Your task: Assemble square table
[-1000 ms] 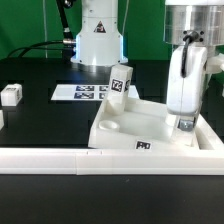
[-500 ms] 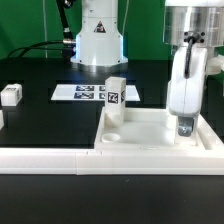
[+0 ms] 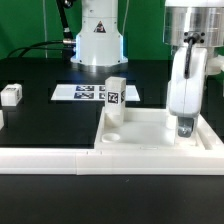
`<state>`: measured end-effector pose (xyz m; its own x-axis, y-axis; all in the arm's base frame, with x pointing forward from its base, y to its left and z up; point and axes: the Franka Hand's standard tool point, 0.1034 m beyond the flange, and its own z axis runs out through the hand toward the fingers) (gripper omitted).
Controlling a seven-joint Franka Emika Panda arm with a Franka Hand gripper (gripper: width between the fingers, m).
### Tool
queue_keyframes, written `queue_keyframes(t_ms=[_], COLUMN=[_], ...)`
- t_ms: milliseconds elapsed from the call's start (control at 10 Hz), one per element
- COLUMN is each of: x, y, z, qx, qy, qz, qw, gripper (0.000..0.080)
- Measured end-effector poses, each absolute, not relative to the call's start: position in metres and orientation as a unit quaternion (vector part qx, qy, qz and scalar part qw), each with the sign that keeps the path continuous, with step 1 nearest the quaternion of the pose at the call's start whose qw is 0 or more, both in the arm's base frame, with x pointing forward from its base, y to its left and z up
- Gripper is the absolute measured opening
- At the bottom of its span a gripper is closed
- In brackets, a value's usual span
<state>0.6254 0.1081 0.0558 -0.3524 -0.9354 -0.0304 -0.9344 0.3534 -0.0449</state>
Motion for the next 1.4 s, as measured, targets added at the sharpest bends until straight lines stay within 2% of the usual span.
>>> queue_keyframes(t_ms=[300,400,500,800,1400], x=[0.625,0.63,0.635,0.628,0.627], y=[0.108,0.106,0.094,0.051,0.045], z=[0.056,0.06,0.087,0.141,0.137], qx=[-0.569,-0.587,-0.613,-0.679,-0.826], qy=[0.822,0.809,0.787,0.727,0.555], qz=[-0.01,-0.013,-0.018,-0.032,-0.054], qw=[0.025,0.035,0.073,0.098,0.085], gripper=[0.0649,0.0649,0.0649,0.0649,0.0649])
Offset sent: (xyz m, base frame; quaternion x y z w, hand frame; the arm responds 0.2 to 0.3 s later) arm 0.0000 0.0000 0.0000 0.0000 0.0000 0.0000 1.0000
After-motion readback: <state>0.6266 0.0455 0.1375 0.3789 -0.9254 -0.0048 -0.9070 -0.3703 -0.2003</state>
